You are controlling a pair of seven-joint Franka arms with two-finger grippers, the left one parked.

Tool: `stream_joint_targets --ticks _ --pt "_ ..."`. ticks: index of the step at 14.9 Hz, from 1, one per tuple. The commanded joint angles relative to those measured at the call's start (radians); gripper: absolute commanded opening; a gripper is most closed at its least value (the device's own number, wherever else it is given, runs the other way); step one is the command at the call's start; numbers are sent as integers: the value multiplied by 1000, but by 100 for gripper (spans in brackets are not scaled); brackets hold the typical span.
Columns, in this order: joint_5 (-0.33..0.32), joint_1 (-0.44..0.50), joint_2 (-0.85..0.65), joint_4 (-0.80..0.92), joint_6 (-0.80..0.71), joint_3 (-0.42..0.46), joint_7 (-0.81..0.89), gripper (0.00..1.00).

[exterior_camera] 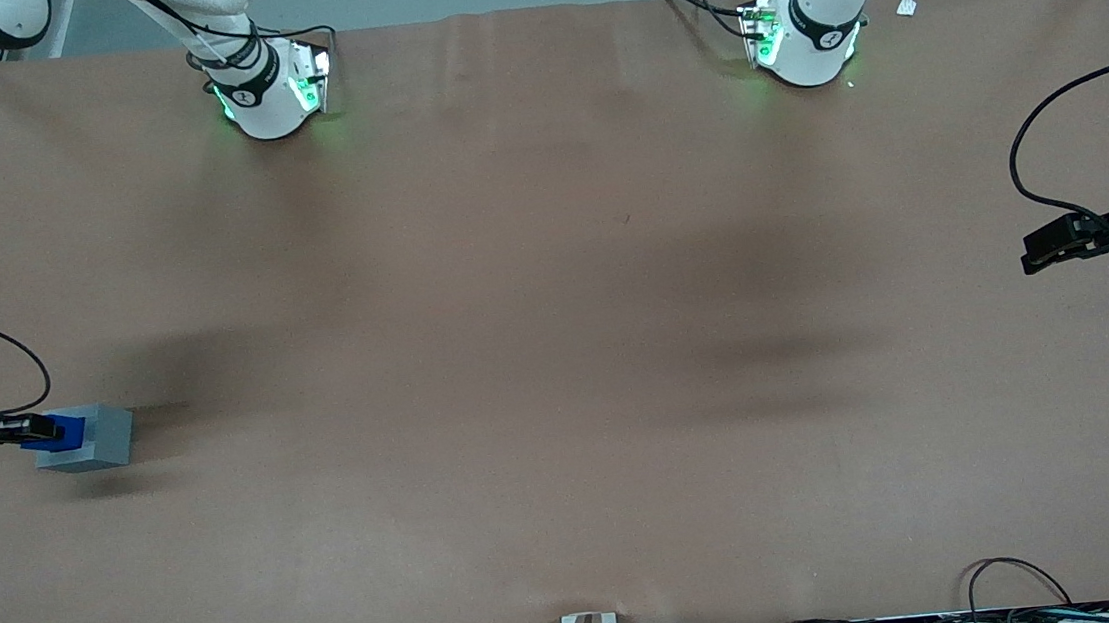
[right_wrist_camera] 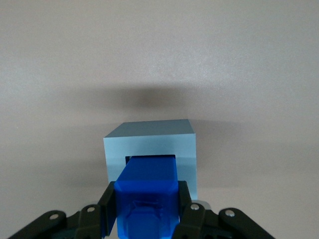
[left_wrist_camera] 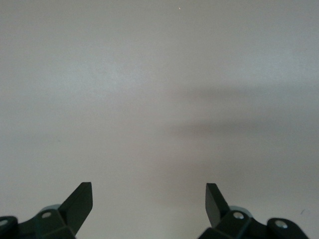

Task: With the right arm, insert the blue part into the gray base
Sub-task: 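Open the right gripper to release the block in the base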

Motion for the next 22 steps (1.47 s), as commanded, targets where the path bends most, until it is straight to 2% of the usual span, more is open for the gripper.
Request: stream_joint_targets --ticks 1,2,4,5,7,12,15,17,22 --pt "-2 -13 10 18 -3 9 16 21" --pt "-2 -11 10 18 3 9 16 45" --pt "-2 -11 13 18 19 9 16 67" --pt "-2 -11 18 18 19 9 16 73" --pt "-2 -13 18 18 19 9 15 99" --pt "-4 5 7 81 -3 10 19 100" --pt "-1 22 -14 101 -81 12 31 100" --pt "-5 35 -65 101 -124 13 111 100" --pt "-12 136 -251 101 -321 12 238 100"
